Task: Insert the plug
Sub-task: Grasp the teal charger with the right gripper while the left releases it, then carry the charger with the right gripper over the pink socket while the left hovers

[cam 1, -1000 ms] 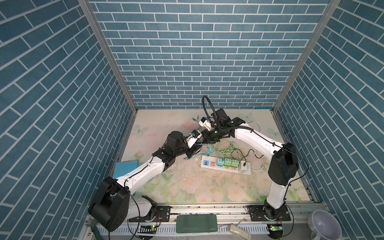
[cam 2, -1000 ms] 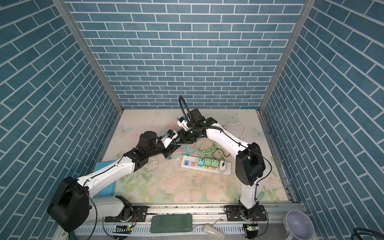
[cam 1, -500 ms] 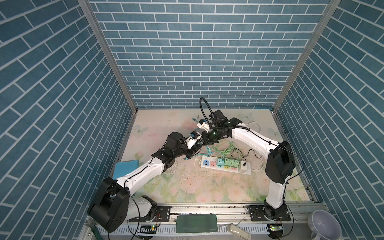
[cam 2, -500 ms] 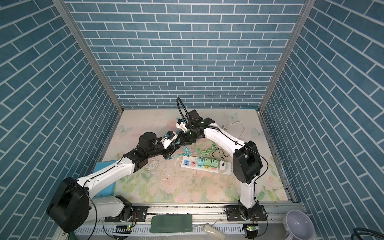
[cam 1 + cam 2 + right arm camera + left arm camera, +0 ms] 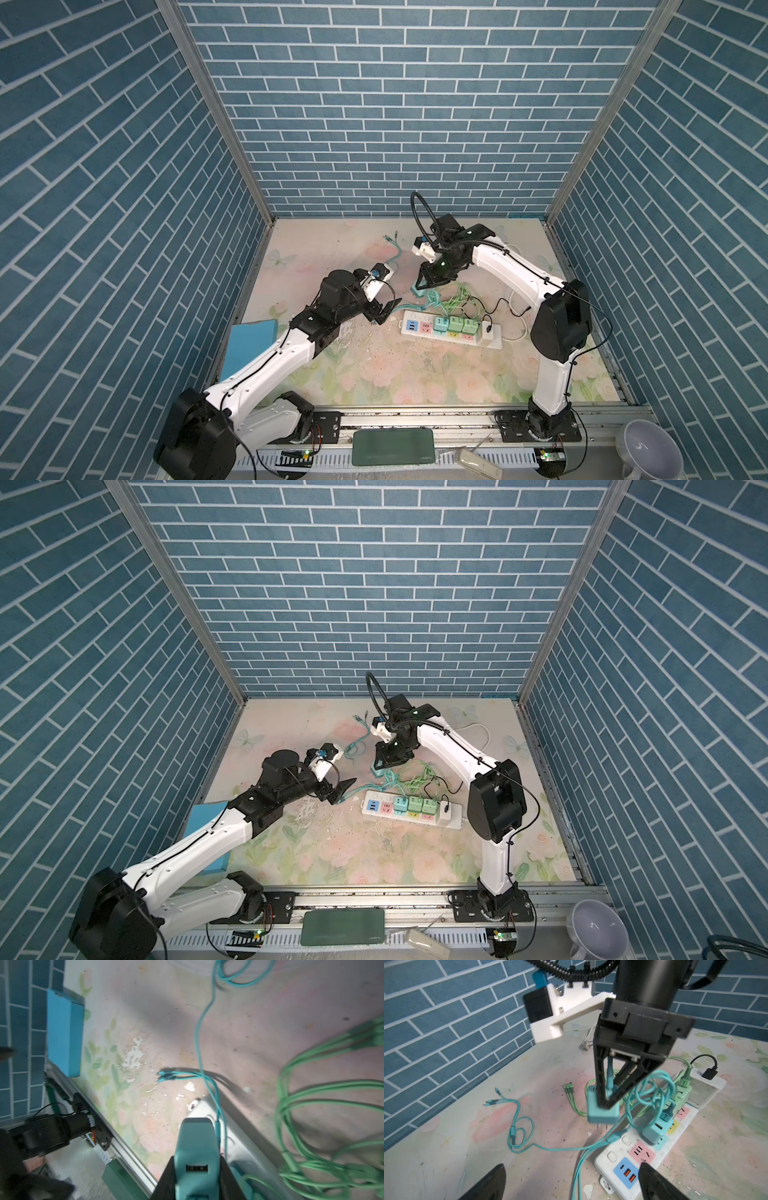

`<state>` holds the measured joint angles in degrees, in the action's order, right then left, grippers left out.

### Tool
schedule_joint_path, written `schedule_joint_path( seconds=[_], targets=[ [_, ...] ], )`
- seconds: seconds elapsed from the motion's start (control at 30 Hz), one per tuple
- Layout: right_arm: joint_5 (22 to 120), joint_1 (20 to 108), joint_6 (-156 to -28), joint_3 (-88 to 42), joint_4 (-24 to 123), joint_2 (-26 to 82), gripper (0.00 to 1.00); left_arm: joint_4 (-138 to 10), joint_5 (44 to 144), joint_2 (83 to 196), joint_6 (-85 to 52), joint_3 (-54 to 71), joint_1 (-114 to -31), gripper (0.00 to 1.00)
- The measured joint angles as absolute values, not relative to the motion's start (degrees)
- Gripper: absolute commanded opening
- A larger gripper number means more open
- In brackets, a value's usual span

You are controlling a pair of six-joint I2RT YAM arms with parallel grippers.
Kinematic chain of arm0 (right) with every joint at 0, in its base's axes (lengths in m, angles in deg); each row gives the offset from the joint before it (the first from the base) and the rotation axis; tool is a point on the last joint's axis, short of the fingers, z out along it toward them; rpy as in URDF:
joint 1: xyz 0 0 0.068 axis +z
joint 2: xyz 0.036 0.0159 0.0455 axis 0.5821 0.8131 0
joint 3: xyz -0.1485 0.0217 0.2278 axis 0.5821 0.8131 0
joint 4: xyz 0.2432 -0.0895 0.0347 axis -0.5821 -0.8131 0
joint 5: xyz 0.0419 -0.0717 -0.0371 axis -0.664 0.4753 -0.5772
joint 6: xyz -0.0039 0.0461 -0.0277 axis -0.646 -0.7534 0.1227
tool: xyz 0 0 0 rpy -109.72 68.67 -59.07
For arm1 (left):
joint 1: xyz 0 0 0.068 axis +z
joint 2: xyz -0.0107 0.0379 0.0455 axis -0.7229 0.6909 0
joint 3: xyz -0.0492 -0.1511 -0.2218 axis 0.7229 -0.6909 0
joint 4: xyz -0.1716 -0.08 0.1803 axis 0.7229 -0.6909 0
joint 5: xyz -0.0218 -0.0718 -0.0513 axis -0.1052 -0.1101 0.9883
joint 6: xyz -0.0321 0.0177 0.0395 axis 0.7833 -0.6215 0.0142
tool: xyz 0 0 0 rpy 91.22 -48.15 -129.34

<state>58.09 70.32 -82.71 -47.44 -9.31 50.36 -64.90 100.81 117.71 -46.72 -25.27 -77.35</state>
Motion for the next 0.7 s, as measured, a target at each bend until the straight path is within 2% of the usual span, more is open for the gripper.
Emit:
schedule_joint_path(
  seconds=[0.1, 0.23, 0.37, 0.47, 0.7],
  targets=[
    [61.2, 65.9, -81.0, -52.2, -13.8, 51.8, 0.00, -67.6, 98.3, 114.4, -45.9, -26.5, -77.3, 1.00],
    [66.0, 60.7, -80.0, -64.7, -17.9, 55.0, 0.00, -71.5, 96.3, 112.6, -44.1, -27.3, -77.3, 0.99],
    [69.5, 58.0, -79.2, -71.3, -19.5, 55.6, 0.00, -74.4, 96.6, 114.3, -42.5, -27.3, -77.4, 0.89],
    [70.2, 59.4, -78.7, -68.2, -19.8, 54.2, 0.00, -74.6, 97.8, 117.5, -40.6, -27.5, -77.9, 0.87],
    [69.5, 69.3, -76.2, -52.8, -19.3, 51.9, 0.00, -71.7, 99.8, 126.8, -36.8, -28.8, -84.8, 0.83]
  ],
)
